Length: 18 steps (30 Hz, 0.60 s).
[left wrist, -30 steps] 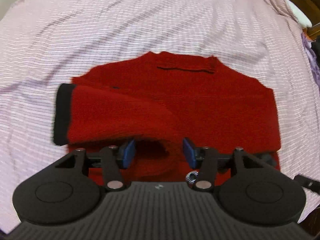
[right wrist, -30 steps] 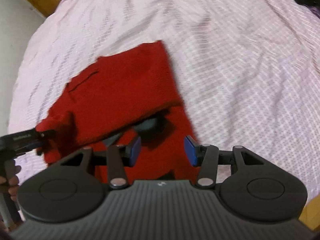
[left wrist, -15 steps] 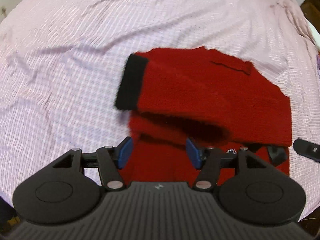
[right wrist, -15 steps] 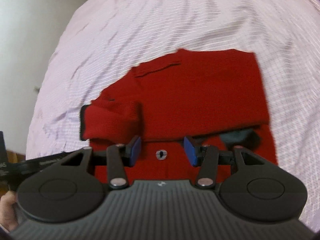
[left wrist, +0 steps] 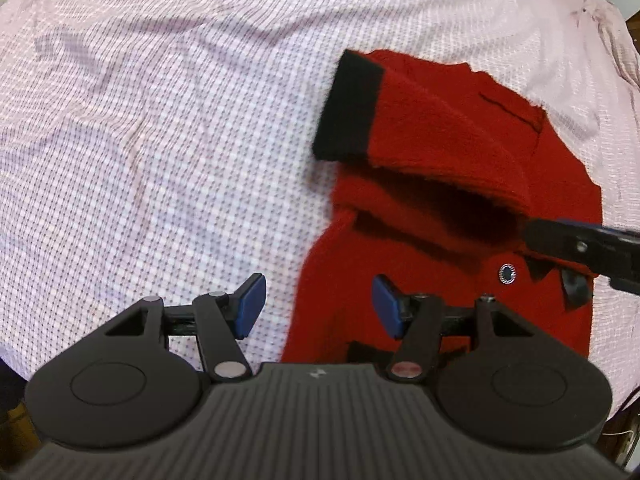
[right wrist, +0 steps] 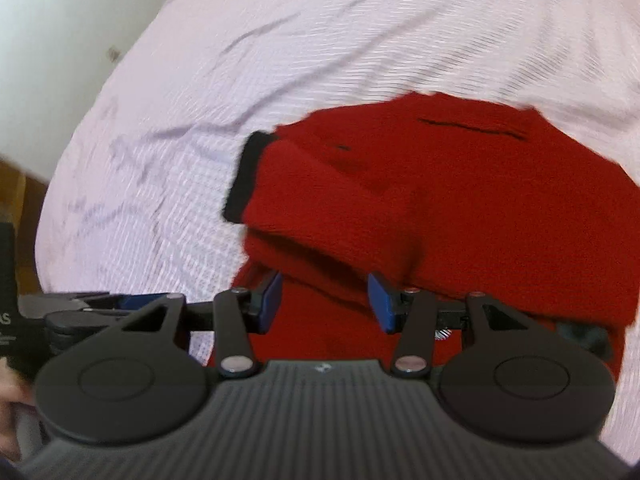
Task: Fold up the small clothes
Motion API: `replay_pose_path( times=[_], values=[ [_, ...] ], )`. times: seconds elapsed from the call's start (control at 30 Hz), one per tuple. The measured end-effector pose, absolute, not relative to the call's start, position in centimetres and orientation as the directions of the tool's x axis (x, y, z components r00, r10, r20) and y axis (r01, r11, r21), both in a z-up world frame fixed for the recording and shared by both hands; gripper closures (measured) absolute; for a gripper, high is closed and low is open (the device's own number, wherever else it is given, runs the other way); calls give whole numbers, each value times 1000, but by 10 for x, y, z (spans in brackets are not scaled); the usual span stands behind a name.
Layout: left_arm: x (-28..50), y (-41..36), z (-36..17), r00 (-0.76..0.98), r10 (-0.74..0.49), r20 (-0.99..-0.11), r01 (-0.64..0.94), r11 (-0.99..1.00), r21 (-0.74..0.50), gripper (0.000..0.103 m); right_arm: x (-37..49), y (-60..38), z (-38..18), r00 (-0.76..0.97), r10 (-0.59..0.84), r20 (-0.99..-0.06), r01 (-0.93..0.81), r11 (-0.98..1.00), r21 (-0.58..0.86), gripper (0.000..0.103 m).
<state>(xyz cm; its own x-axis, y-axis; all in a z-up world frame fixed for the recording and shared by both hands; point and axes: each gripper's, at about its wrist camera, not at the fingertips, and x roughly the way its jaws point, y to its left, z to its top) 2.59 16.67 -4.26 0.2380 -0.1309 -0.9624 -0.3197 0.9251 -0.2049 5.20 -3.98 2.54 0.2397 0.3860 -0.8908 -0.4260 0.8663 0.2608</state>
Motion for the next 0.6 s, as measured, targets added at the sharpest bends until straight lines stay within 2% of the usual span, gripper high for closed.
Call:
replay_pose_path(
  times=[0.33, 0.6],
  values=[
    [8, 192, -54, 225, -139, -964, -388, 895, -220, 38, 51, 38, 2, 310, 181, -933, -690, 718, -90, 53],
    [-5, 208, -57, 221, -142, -965, -437, 870, -228, 38, 61, 74, -36, 330, 37, -943, -757, 607, -241, 53]
  ],
)
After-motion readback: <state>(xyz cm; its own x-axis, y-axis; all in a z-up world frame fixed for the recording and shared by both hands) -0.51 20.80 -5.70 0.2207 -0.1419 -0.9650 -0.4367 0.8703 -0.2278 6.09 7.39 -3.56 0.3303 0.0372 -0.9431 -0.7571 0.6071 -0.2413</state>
